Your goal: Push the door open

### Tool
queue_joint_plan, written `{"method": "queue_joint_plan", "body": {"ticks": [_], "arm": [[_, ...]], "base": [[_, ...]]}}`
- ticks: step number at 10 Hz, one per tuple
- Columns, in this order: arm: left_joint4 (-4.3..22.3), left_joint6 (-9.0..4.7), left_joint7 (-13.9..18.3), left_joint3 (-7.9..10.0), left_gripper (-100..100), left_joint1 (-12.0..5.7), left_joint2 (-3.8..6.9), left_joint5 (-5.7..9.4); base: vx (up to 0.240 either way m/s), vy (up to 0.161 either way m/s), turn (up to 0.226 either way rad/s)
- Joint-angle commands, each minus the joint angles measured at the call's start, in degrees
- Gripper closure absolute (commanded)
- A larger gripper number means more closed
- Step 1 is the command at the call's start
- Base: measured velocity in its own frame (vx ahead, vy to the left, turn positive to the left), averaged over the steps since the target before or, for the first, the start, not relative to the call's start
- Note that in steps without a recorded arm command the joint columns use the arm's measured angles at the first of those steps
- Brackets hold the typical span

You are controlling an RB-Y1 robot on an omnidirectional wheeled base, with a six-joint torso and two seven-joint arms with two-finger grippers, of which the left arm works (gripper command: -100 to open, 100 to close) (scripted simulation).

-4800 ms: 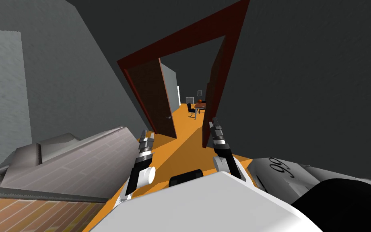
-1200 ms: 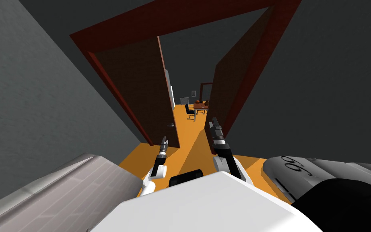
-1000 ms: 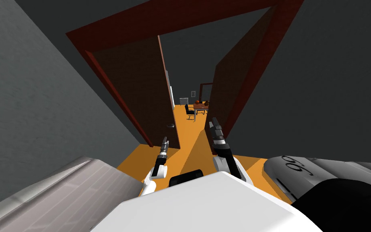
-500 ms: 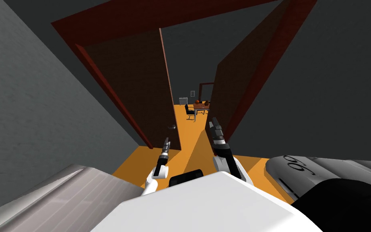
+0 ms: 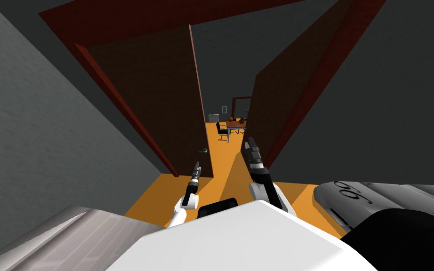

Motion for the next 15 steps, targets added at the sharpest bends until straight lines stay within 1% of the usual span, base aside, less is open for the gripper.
{"method": "queue_joint_plan", "body": {"ticks": [1, 2, 3, 5, 7, 9, 10, 11, 12, 13, 15], "arm": [[1.78, -0.50, -0.05, -0.19, -100, -0.77, -0.33, 0.03], [3.43, -0.91, -0.08, -0.42, -100, -1.44, -0.70, 0.04], [4.25, -1.12, -0.10, -0.53, -100, -1.78, -0.88, 0.05], [7.14, -1.84, -0.15, -0.93, -100, -2.95, -1.58, 0.07], [9.43, -2.41, -0.20, -1.24, -100, -3.88, -2.23, 0.09], [11.00, -2.80, -0.23, -1.46, -100, -4.52, -2.75, 0.10], [10.44, -2.65, -0.22, -1.39, -100, -4.28, -2.55, 0.09], [10.66, -2.76, -0.22, -1.22, -100, -4.36, -1.40, 0.16], [10.66, -2.76, -0.22, -1.22, -100, -4.36, -1.40, 0.16], [10.75, -2.80, -0.24, -1.07, -100, -4.37, -0.83, 0.21], [10.89, -2.87, -0.26, -0.83, -100, -4.38, -0.55, 0.29]], "base": [[0.079, 0.065, -0.025], [0.094, 0.082, -0.047], [0.102, 0.075, -0.040], [0.100, 0.088, -0.046], [0.089, 0.100, -0.042], [0.072, 0.060, -0.027], [0.027, 0.021, -0.007], [0.109, -0.028, -0.034], [0.130, -0.028, -0.008], [0.148, -0.044, -0.025], [0.215, -0.045, -0.027]]}}
